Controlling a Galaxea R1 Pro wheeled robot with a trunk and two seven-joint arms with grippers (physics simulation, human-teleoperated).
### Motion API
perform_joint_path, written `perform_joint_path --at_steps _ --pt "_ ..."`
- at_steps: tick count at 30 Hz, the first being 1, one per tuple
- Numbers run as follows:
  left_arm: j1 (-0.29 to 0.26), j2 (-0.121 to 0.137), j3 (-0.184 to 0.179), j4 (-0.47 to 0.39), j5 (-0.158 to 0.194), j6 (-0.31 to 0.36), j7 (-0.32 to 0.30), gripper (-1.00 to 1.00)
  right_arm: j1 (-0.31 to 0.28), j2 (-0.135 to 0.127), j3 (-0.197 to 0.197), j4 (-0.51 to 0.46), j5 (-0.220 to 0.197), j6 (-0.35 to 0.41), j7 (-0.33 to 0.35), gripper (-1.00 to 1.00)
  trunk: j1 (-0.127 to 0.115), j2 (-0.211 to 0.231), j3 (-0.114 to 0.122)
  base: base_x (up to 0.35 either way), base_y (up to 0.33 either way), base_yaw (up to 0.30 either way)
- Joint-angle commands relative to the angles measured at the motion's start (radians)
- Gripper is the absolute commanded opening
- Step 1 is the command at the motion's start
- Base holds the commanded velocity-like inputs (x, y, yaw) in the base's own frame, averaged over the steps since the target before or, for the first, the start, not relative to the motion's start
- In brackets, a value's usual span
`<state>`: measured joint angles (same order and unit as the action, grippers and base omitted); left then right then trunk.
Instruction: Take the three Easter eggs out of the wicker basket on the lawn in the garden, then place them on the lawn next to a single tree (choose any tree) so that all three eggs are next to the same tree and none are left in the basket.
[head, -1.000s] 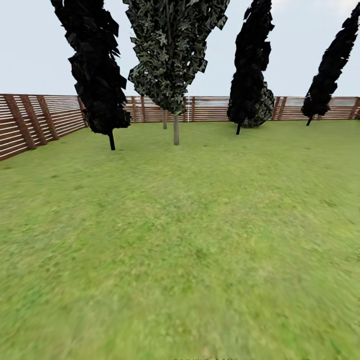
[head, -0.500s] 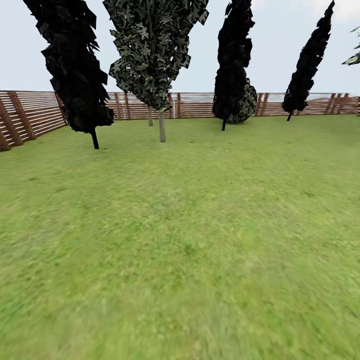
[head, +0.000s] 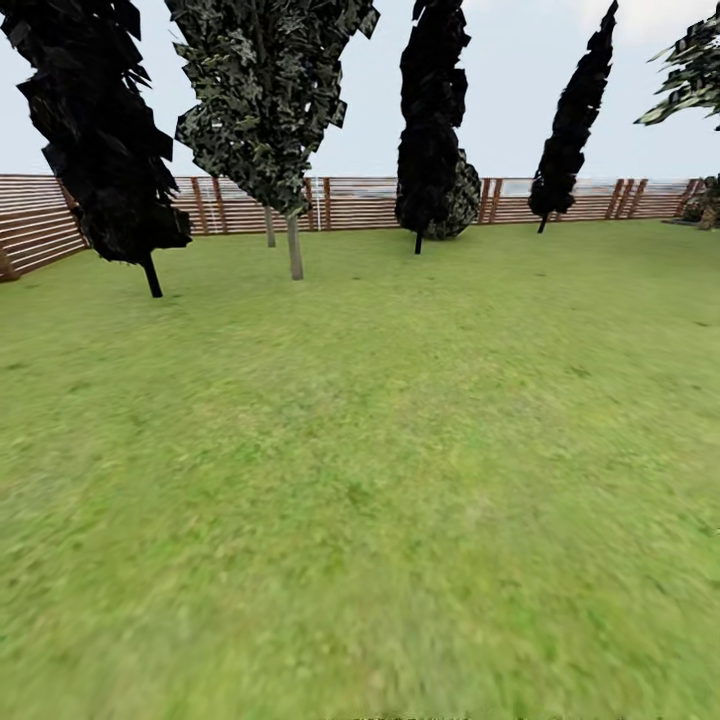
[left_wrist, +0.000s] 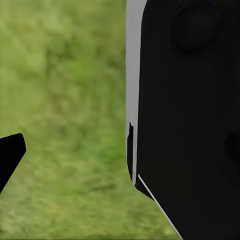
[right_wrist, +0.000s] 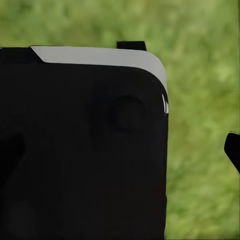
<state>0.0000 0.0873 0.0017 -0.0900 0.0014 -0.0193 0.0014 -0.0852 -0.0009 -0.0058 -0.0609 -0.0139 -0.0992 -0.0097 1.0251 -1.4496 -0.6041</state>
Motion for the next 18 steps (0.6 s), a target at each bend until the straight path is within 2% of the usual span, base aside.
perform_joint_path --at_steps 1,18 --pt "0.0 0.0 0.0 0.0 0.0 -0.002 0.0 1.0 -0.001 0.0 0.0 0.001 -0.001 -0.004 -0.001 1.0 0.0 0.0 -0.002 0.0 0.0 -0.197" --pt "0.0 0.001 0.0 0.001 0.0 -0.002 0.0 1.0 -0.001 0.001 0.0 0.001 -0.001 -0.002 -0.003 1.0 0.0 0.0 -0.024 0.0 0.0 -0.175"
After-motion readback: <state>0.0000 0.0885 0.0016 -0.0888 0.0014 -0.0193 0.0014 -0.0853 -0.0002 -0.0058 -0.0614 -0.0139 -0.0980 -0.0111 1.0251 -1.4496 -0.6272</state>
